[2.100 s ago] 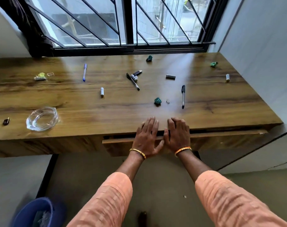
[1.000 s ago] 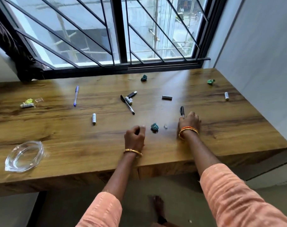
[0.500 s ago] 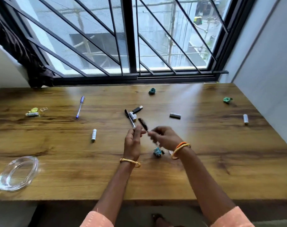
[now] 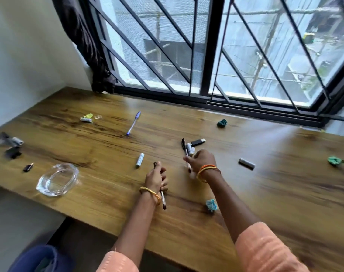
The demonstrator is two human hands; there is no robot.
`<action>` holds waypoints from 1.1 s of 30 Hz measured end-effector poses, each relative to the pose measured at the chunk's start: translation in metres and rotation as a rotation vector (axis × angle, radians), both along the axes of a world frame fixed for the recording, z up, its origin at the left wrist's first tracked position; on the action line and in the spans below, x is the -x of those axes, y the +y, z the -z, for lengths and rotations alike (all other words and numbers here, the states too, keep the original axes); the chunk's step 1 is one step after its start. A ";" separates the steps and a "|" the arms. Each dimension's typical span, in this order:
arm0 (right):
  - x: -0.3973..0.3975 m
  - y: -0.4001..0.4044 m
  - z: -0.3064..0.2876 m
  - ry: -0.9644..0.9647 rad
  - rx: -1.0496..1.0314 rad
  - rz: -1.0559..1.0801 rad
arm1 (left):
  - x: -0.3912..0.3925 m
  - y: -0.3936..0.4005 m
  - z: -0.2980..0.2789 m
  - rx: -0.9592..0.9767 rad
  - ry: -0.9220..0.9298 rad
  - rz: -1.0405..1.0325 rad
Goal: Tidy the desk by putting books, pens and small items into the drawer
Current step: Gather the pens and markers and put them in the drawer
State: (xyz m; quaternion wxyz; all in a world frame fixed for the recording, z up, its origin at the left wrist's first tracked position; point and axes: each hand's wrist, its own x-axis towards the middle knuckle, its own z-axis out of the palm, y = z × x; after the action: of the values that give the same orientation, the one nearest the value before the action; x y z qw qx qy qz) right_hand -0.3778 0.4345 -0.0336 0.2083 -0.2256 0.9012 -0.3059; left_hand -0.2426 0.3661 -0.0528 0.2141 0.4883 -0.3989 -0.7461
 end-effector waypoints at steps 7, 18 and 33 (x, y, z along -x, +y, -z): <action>0.009 -0.014 0.016 0.017 -0.108 -0.032 | -0.006 -0.010 -0.005 -0.150 0.121 0.083; -0.002 0.002 -0.009 -0.445 0.190 -0.619 | -0.015 -0.007 -0.009 -0.303 0.434 0.109; -0.048 -0.151 -0.040 -0.376 0.268 -0.371 | -0.093 -0.116 -0.042 -0.156 0.397 -0.214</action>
State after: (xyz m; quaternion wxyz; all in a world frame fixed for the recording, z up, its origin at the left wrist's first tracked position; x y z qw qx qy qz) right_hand -0.3296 0.2838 0.0061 0.3923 -0.3515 0.7416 -0.4154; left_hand -0.1494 0.2499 -0.0110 0.3279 0.3865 -0.2360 -0.8291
